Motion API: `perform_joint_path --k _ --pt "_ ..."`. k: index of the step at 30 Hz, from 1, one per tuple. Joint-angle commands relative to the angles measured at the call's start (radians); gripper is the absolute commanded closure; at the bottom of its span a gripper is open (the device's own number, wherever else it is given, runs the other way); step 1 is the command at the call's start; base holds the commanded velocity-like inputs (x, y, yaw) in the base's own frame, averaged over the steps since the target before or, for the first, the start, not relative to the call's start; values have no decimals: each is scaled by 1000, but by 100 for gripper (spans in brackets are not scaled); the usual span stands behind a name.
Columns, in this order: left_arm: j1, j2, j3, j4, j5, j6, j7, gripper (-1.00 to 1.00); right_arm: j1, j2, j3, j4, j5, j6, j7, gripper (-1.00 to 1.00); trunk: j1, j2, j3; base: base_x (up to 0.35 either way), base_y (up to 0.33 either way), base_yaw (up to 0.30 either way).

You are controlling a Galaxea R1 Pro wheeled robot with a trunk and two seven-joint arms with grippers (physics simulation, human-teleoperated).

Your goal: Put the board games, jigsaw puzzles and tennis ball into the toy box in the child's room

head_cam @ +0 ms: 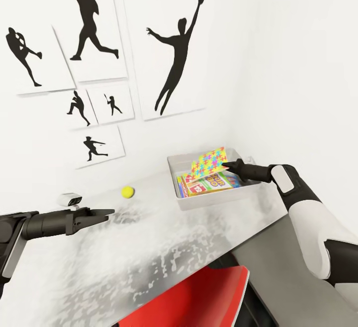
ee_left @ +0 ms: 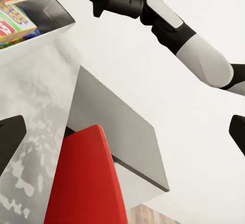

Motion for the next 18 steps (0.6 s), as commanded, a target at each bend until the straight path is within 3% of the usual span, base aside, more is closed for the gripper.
perform_joint_path --k 1,18 --pt "-1 0 0 0 -1 11 -4 -100 -1 0 -5 0 7 5 8 100 1 -2 -3 0 0 0" --pt "-1 -5 0 0 -1 11 -4 -100 -1 0 -6 1 2 6 8 100 1 -2 -14 0 0 0"
